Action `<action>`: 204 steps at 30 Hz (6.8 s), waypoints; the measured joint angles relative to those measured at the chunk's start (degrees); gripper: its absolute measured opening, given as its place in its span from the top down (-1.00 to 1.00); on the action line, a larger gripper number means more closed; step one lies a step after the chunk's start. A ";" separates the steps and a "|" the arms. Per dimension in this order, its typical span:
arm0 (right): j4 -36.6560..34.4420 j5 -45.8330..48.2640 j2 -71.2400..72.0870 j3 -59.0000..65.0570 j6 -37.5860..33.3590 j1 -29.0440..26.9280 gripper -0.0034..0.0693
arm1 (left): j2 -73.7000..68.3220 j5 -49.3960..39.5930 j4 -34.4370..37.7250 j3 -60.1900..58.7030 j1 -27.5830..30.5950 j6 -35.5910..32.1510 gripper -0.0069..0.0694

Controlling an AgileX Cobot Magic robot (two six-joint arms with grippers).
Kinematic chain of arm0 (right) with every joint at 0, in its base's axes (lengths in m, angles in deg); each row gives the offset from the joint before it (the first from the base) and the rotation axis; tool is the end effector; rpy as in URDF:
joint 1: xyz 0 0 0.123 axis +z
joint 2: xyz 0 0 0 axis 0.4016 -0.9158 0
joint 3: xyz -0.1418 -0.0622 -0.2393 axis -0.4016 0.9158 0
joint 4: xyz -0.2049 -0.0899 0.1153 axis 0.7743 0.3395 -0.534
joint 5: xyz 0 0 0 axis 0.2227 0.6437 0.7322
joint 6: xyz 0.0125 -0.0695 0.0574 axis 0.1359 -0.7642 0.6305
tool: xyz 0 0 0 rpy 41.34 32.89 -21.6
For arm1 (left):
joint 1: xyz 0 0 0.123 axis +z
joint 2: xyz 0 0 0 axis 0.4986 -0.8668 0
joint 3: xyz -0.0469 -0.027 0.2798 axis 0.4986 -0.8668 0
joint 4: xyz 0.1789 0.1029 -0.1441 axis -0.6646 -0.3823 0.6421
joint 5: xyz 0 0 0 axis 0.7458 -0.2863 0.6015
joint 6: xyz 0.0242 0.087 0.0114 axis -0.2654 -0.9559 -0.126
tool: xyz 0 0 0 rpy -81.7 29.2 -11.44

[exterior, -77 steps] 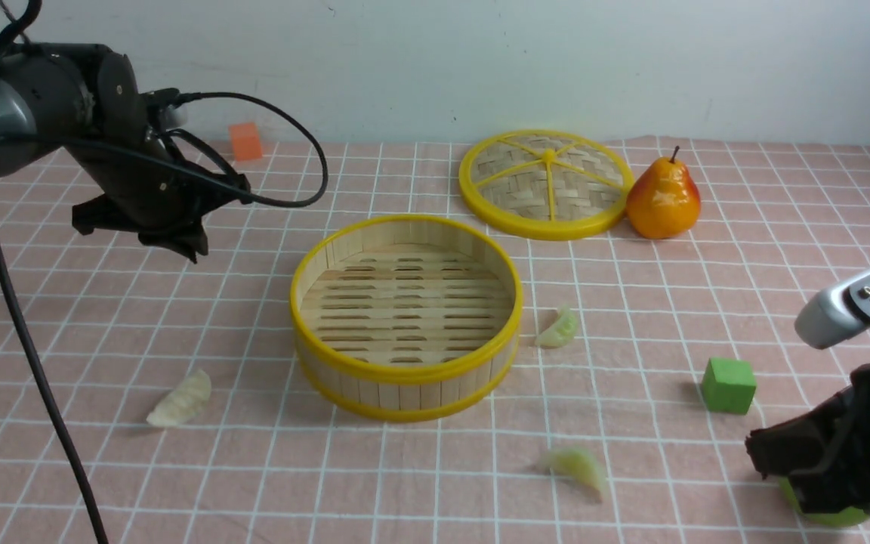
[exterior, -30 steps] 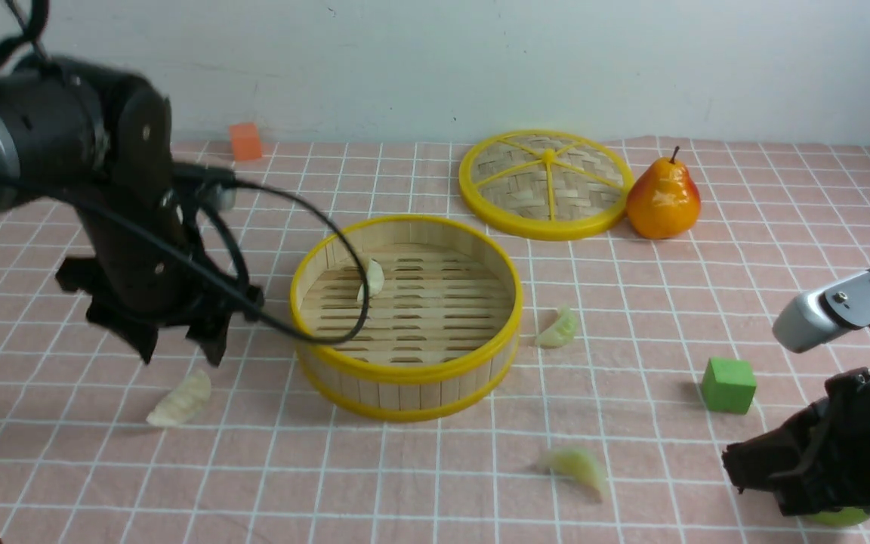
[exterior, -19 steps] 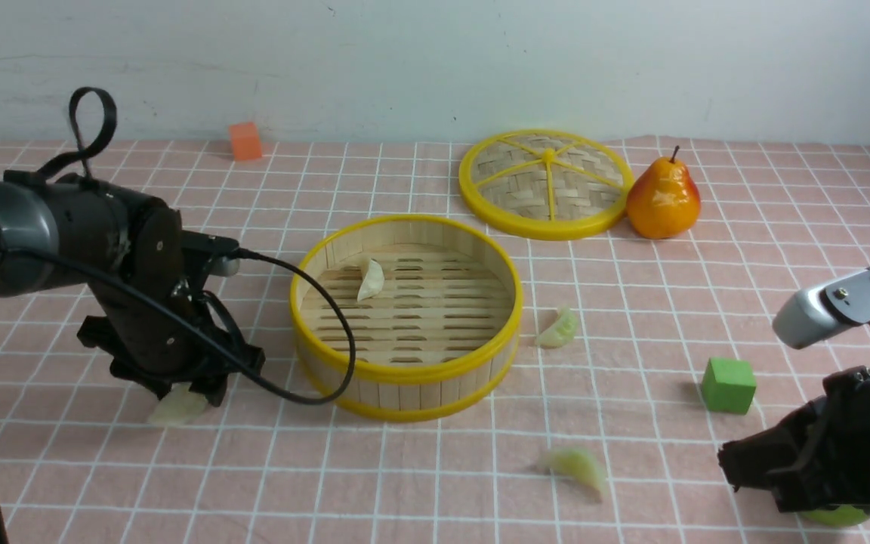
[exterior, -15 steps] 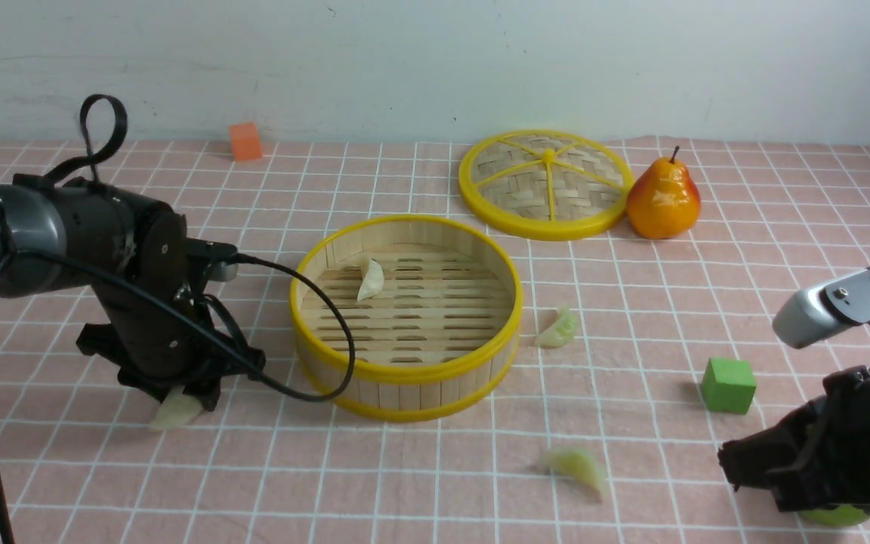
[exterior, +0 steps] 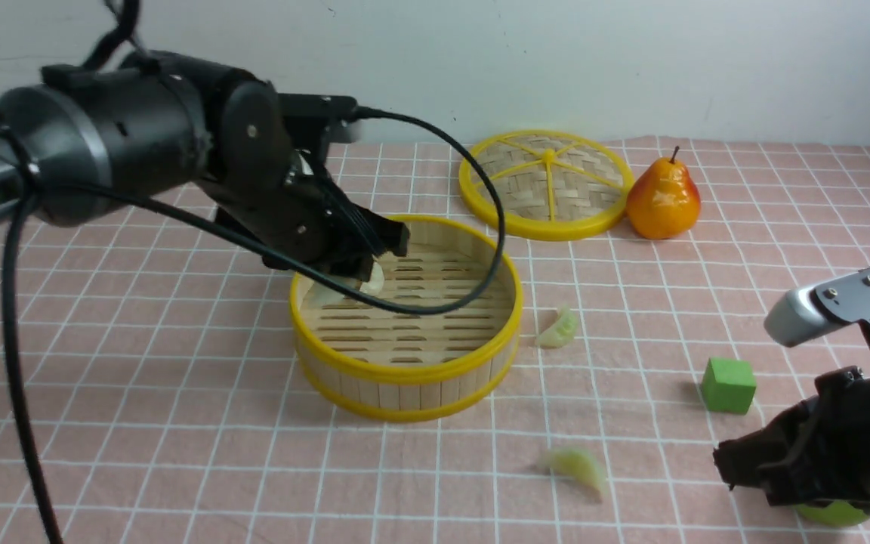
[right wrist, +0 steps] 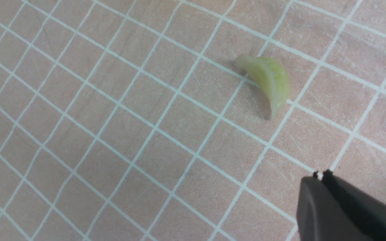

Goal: Put the dumplings into the steamer on the table with the pink tablecloth.

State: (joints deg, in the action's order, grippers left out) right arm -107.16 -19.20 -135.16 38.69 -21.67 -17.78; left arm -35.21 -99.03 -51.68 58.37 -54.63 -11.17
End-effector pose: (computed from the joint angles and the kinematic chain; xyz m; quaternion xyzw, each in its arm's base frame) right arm 0.2134 0.0665 0.2444 -0.1804 0.9135 0.2358 0.2781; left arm 0.3796 -0.1748 0.2585 0.1048 0.9432 -0.0994 0.2991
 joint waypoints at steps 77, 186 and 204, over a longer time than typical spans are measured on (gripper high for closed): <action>25.49 20.42 -45.13 -74.38 20.46 18.53 -0.77 | 77.87 -5.96 -21.23 -59.20 -0.58 17.69 0.75; 55.90 7.02 47.51 7.31 47.63 18.69 0.93 | 77.87 -4.25 -20.85 -59.20 -0.58 17.74 0.54; 52.98 -25.28 70.85 40.58 52.40 -3.45 0.91 | 77.87 -4.25 -20.85 -59.20 -0.58 17.74 0.50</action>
State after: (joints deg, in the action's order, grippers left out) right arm -54.19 -44.48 -64.31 79.27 30.73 -21.23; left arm 42.65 -103.29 -72.53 -0.82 -55.21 6.56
